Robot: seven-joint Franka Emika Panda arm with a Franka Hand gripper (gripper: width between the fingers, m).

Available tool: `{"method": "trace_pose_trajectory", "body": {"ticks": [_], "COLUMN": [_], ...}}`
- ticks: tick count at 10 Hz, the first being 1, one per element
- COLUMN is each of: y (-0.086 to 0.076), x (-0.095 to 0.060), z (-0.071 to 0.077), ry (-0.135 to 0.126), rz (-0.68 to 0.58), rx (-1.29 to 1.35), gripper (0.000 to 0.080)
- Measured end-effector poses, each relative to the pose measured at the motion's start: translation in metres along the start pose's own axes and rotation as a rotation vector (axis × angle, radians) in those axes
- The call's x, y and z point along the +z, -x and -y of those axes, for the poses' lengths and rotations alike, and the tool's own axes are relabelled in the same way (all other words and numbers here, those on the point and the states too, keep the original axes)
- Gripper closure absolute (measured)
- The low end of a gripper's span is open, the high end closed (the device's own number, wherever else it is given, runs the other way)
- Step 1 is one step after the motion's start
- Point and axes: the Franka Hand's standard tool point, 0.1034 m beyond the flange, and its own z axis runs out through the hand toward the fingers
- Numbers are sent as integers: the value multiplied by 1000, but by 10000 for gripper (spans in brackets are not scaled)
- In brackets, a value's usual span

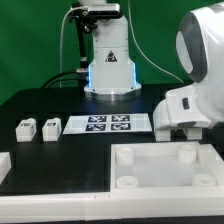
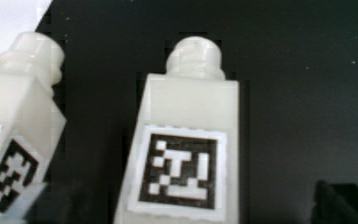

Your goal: Assemble one leg

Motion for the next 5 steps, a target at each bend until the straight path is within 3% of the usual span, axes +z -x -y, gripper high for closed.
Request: {"method": "trace_pose_trajectory", "body": {"ticks": [2, 3, 4, 5], "y": [0, 0, 0, 0], "x": [1, 1, 1, 1], "z": [0, 0, 0, 0], "ry": [0, 0, 0, 0], "rz": [2, 2, 2, 2], "rx": [0, 0, 0, 0], "gripper": [417, 417, 509, 509]}}
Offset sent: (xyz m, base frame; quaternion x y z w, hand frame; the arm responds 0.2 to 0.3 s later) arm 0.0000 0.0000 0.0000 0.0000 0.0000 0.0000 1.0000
